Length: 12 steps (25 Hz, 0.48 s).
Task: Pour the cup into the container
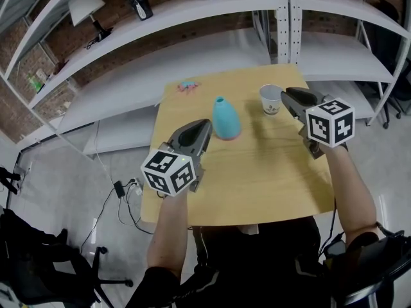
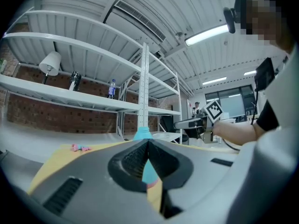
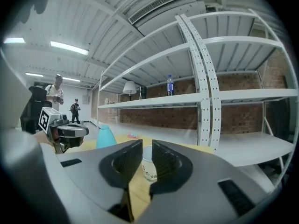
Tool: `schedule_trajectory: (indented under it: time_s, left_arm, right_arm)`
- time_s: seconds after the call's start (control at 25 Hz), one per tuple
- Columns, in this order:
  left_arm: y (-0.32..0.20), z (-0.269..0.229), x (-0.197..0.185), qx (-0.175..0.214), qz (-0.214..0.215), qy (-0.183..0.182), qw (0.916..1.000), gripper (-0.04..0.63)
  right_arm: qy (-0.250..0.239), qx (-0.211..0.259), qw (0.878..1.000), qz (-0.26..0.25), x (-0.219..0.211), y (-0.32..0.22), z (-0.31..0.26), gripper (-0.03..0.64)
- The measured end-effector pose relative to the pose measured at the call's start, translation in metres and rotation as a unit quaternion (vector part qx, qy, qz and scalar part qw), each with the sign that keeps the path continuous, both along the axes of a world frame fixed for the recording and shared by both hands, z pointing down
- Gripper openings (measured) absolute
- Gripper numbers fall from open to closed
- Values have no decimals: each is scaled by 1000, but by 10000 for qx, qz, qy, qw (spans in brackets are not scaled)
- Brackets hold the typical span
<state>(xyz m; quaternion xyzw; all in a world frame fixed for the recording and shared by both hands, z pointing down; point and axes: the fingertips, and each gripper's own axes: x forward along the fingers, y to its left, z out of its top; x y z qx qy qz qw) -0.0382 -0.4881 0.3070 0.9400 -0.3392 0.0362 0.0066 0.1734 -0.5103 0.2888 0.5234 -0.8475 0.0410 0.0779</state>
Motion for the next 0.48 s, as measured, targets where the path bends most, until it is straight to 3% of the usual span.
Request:
schedule_trajectory:
  time_s: [0.16,0.48]
  left_arm:
    - [15,-8,7,103,32,49,9999,0]
    - [71,-18,28,152,262,80,9995,0]
  right_arm:
    - [-140,9,9999,26,2,15,-1,6]
    - [-222,-10,9997,-84,-3,70,-4,1]
